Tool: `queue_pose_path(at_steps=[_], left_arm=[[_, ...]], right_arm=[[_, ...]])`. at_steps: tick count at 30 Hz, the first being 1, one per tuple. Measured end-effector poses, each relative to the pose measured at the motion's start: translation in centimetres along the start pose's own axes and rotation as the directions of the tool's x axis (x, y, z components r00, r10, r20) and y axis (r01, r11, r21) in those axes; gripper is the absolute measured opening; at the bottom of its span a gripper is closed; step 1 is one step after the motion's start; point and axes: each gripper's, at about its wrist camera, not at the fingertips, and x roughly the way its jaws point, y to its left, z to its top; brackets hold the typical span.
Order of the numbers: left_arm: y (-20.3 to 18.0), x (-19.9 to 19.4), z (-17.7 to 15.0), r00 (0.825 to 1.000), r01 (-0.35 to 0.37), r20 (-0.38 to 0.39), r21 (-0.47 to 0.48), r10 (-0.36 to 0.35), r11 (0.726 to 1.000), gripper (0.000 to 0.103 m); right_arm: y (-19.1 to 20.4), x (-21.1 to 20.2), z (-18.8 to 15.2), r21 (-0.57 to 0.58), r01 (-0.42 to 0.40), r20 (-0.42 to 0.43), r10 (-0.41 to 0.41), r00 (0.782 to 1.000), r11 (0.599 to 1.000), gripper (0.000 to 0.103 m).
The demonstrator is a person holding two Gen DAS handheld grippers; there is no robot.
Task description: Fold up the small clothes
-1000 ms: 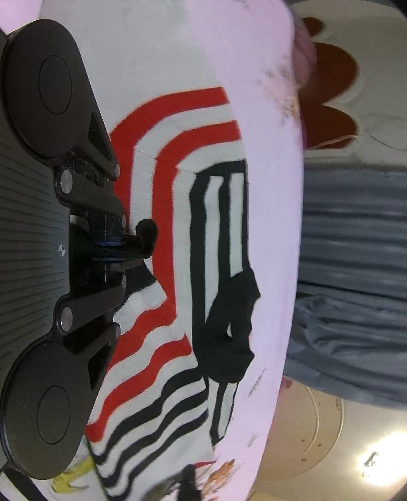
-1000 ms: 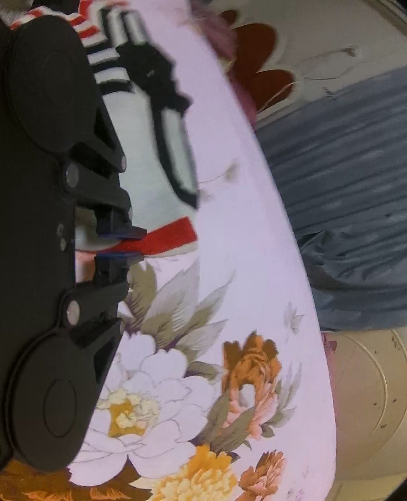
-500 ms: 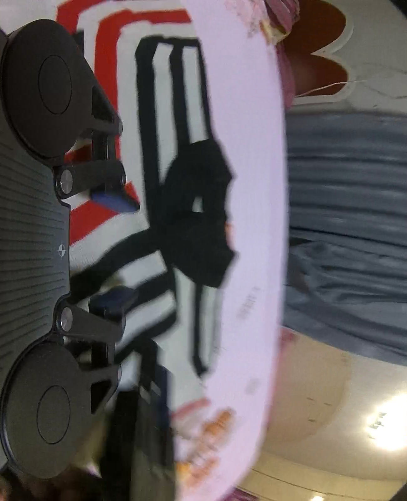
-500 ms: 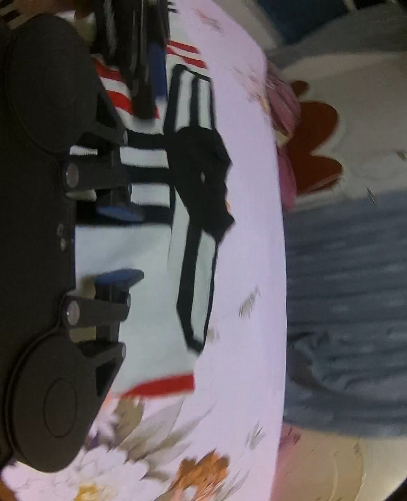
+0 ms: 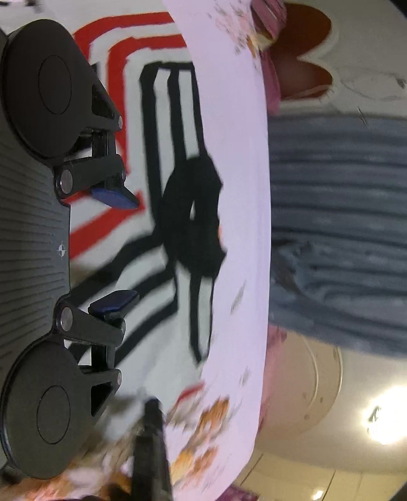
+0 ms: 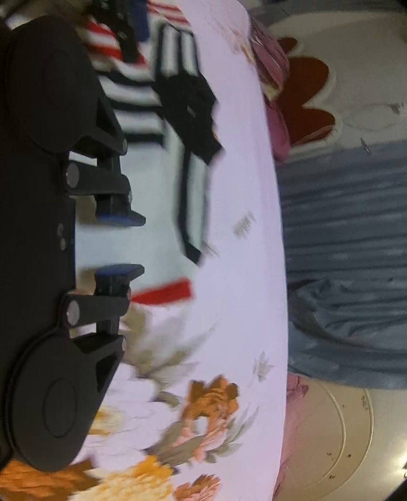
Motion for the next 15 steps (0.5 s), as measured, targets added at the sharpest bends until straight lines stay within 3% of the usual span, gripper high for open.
queue_pose_path(at_steps=[3,5,12,14,15], left_arm=[[-1.7,-0.6,-1.7,0.999,0.034,-0.038,0.029,-0.033,0.999,0.057],[-2.4,1.1,-3.0,0.993,0.001,-0.12,0.083,0.009,0.997,0.057],[-2.1,-0.1,-2.4,0.991,-0.062,-0.108,0.109,0.074,0.992,0.058],[-1.6,0.4,-2.8,0.991,-0.053,-0.114,0.092,0.063,0.994,0.059],[-1.6,0.4,-2.5,0.991,-0.053,-0.119,0.083,0.063,0.995,0.059]], right_arm=[[1.8,-2.2,-3.2,-0.033,0.009,-0.04,-0.01,0.999,0.999,0.02],[2.3,-2.1,-5.3,-0.049,0.06,-0.086,-0.064,0.994,0.997,0.019],[2.6,-3.8,-4.6,-0.039,0.077,-0.015,-0.077,0.997,0.996,0.021],[2.2,-2.5,-5.4,-0.039,0.09,-0.087,-0.093,0.992,0.995,0.02],[2.0,-2.2,-5.7,-0.035,0.084,-0.08,-0.087,0.993,0.996,0.02]])
